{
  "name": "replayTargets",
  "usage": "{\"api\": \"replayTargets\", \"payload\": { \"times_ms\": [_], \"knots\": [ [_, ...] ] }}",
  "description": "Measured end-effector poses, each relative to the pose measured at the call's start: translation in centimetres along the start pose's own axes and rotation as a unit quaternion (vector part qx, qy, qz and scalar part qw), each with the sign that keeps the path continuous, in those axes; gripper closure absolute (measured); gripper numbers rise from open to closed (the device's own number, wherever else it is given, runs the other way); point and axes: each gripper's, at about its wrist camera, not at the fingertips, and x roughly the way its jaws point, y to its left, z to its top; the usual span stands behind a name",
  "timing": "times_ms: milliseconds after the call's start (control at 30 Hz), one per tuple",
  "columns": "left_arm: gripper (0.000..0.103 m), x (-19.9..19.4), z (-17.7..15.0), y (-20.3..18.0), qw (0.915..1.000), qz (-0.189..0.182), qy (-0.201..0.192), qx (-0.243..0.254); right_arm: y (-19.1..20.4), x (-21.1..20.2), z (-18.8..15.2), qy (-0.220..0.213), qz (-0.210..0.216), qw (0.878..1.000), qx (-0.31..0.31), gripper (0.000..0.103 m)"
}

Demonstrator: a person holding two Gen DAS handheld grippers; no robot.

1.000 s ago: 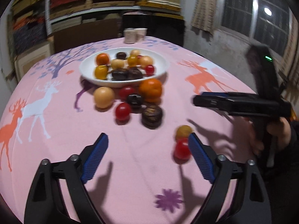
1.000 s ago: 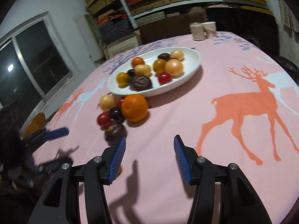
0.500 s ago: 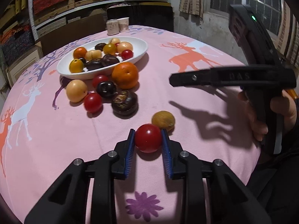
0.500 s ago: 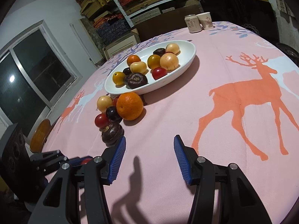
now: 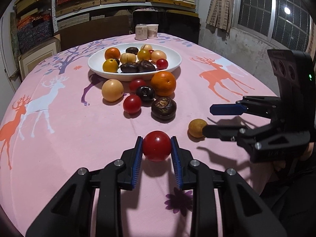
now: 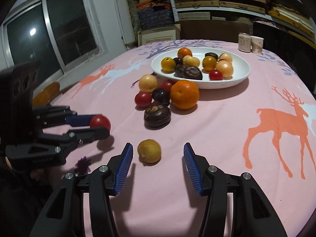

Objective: Organize fruits
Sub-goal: 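Grasp a red tomato with the left tool while the right tool grasps a small brownish citrus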

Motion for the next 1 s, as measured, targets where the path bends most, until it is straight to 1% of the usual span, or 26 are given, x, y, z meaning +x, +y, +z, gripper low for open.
{"api": "replayTargets", "payload": {
  "times_ms": [133, 400, 567, 667, 1000],
  "knots": [
    [0.076, 0.1, -0.3, 0.4, 1.0000, 0.000, 0.002, -0.008, 1.0, 0.3, 0.1, 0.005, -0.008, 1.000, -0.017, 0.049],
    [0.076, 0.1, -0.5, 0.5, 0.9999, -0.005, 0.002, -0.015, 1.2, 0.9, 0.1, 0.014, -0.018, 1.000, -0.016, 0.049],
    [0.076, 0.1, -0.6, 0.5, 0.9999, -0.007, 0.003, -0.015, 1.8, 1.3, 0.0, 0.022, -0.025, 0.999, -0.025, 0.049],
    [0.076, -0.1, -0.7, 0.6, 0.9999, -0.007, 0.001, -0.015, 1.8, 1.4, -0.1, 0.026, -0.023, 0.999, -0.025, 0.051],
    [0.076, -0.1, -0.8, 0.5, 0.9998, -0.007, 0.002, -0.016, 2.2, 1.4, -0.1, 0.025, -0.026, 0.999, -0.031, 0.051]
  ]
}}
